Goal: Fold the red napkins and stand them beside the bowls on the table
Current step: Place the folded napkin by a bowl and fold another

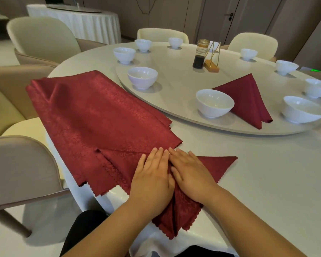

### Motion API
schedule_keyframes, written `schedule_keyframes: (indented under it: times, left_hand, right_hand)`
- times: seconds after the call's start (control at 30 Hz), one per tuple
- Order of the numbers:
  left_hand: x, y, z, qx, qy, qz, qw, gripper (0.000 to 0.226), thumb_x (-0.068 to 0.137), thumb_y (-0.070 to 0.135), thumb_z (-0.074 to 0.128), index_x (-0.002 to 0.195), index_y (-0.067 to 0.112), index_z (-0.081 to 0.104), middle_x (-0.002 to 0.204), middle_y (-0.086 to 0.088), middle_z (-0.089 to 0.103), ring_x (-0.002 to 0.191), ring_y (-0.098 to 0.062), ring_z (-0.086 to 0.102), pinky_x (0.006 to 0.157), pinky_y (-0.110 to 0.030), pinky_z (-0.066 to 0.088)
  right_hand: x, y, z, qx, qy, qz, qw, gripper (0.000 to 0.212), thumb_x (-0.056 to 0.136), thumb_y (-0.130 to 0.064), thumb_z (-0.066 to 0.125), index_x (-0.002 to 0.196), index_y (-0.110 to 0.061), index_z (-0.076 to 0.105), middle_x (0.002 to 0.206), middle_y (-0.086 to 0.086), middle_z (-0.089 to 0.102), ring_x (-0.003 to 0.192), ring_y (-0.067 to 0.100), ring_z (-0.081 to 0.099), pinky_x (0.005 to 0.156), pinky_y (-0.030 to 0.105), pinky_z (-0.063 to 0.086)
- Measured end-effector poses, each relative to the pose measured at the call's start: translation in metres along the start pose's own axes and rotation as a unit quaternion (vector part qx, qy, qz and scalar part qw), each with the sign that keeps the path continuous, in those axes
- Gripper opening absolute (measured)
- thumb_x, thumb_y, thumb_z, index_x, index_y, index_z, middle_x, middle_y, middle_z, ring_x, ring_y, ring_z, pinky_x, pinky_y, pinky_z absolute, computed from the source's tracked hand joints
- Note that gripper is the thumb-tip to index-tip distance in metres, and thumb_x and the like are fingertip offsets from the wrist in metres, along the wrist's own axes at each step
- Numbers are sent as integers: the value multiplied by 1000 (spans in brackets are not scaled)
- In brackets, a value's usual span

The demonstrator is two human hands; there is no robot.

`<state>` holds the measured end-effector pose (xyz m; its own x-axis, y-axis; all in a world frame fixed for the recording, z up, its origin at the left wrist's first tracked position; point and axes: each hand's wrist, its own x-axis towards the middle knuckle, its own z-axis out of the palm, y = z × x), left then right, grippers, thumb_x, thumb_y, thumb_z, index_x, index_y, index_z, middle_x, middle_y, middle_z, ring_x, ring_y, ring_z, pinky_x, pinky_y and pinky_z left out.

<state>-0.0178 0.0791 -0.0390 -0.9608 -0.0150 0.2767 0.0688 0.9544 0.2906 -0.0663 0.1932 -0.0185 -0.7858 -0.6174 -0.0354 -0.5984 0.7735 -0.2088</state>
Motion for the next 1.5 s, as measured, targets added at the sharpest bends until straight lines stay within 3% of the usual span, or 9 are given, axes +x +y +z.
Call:
schedule_keyframes:
  times: [0.1, 0.2, 0.5, 0.67, 0.8, 0.9, 1.03, 1.3, 1.5]
  left_hand:
    - [2, -5, -10, 84, -68, -40, 993, 91, 70, 47, -4, 141, 1, 31, 149, -11, 30, 138, -16, 27, 112, -25, 11]
    - [-3, -19, -14, 91, -96, -61, 989, 104, 55, 56, -26, 147, 13, -6, 156, -1, -7, 142, -11, -9, 111, -26, -12]
    - [-27, -77, -33, 90, -41, -182, 978, 139, 39, 75, -44, 147, 9, 13, 155, -5, 10, 143, -16, 5, 106, -27, -12]
    - [-23, -96, -57, 47, 16, -232, 971, 72, 93, 58, 15, 144, 7, 26, 152, -7, 24, 142, -19, 13, 113, -37, -3]
    - [-3, -99, -77, -113, 136, -139, 974, 61, 88, 46, 30, 122, 4, 58, 126, -12, 57, 121, -27, 48, 99, -28, 26]
    - [23, -91, -82, -191, 4, -93, 977, 28, 95, 22, 49, 115, 8, 64, 115, 3, 60, 106, -10, 51, 82, -9, 29]
    - [50, -83, -78, -178, -215, -44, 959, 23, 86, 17, 63, 108, 11, 65, 89, 10, 60, 80, -2, 54, 66, 0, 37]
    - [59, -66, -80, -88, -419, -12, 904, 18, 80, 22, 70, 74, 26, 54, 66, 12, 48, 54, 3, 44, 53, -9, 34]
    - [76, -61, -104, -82, -180, 9, 980, 33, 79, 13, 67, 61, 26, 43, 63, 11, 45, 63, -11, 43, 53, -12, 31]
  right_hand:
    - [1, 1, 3, -8, -2, 5, 1000, 94, 59, -50, -20, 146, -29, 10, 155, -10, 6, 141, 4, 0, 103, 17, -16]
    - [2, 3, 3, -10, 1, 3, 1000, 95, 59, -50, -20, 146, -30, 9, 155, -10, 5, 141, 4, -1, 103, 17, -16]
    - [2, 3, 3, -18, -5, -9, 1000, 77, 78, -55, -20, 146, -28, 6, 155, -10, 2, 141, 4, -2, 102, 16, -17]
    - [-1, 4, -6, 22, 12, -7, 1000, 49, 100, -28, 29, 146, -26, 12, 154, -6, 12, 141, 7, 9, 105, 16, -9]
    - [-1, 18, -27, 38, 57, 30, 997, 46, 94, -26, 47, 138, -23, 37, 142, -5, 42, 131, 12, 34, 108, 22, 14]
    - [0, 27, -41, 59, 12, 70, 996, 38, 90, -24, 55, 128, -23, 49, 128, -6, 56, 118, 14, 47, 98, 22, 28]
    - [2, 29, -51, 71, -66, 86, 992, 35, 87, -21, 60, 121, -22, 54, 123, -5, 56, 106, 11, 51, 97, 25, 34]
    - [11, 27, -69, 88, -162, 55, 981, 8, 83, -11, 62, 84, -18, 60, 76, -11, 52, 78, 10, 51, 66, 12, 39]
    - [24, 22, -104, 104, 19, 57, 993, 16, 80, -4, 57, 72, -18, 54, 69, -11, 49, 75, 14, 49, 60, 19, 37]
